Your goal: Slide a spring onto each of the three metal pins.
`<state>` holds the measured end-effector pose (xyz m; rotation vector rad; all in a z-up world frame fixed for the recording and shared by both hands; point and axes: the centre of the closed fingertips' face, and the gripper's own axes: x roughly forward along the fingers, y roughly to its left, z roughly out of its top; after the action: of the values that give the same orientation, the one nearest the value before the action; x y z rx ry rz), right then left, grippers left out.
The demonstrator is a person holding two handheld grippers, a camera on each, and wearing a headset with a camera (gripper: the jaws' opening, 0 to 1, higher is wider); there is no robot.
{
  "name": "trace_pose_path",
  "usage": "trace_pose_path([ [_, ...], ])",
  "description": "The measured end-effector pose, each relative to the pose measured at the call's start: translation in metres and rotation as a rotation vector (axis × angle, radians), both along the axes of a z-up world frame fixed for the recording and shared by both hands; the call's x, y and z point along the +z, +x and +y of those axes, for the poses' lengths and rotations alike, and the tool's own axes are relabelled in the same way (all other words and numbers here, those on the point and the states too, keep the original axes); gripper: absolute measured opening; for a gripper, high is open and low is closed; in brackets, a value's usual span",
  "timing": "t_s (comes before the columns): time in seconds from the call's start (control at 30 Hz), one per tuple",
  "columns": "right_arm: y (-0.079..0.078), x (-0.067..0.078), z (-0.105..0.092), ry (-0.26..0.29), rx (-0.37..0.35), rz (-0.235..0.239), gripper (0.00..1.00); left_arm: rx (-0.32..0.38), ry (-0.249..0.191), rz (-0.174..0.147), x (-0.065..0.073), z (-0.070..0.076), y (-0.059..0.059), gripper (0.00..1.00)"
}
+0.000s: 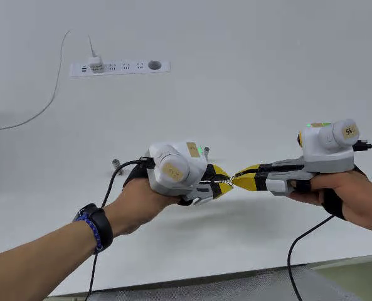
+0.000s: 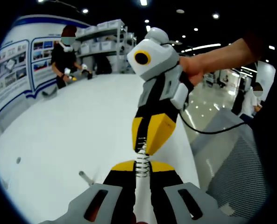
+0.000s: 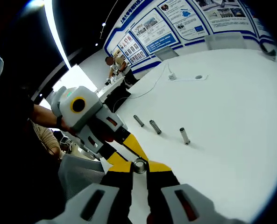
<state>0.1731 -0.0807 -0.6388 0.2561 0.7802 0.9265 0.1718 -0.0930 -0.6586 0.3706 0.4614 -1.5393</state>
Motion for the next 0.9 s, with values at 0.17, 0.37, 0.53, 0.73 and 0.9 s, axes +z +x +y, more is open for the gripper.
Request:
trace_pose_path([
  [0.17, -0.001, 0.003, 0.003, -0.072, 0.081, -0.045, 0.12, -0.004, -0.015, 0.018, 0.004, 0.0, -0.001, 0.1],
  [0.37, -0.005, 0.002, 0.006, -0.16, 0.2, -0.081, 0.12, -0.01, -0.032, 0.036, 0.007, 0.001, -0.004, 0.1],
  [0.53, -0.01, -0.001, 0.009, -0.22, 0.293, -0.103, 0.13, -0.029, -0.033, 0.037, 0.007, 0.0, -0.008, 0.1],
  [0.73, -0.012, -0.003, 0.007, -0.266, 0.378, -0.129, 0.13, -0.043, -0.044, 0.059, 0.008, 0.0, -0.011, 0.1],
  [0.9, -0.015, -0.003, 0.007, -0.292, 0.433, -0.135, 0.12, -0.055, -0.052, 0.071, 0.008, -0.002, -0.014, 0.1],
])
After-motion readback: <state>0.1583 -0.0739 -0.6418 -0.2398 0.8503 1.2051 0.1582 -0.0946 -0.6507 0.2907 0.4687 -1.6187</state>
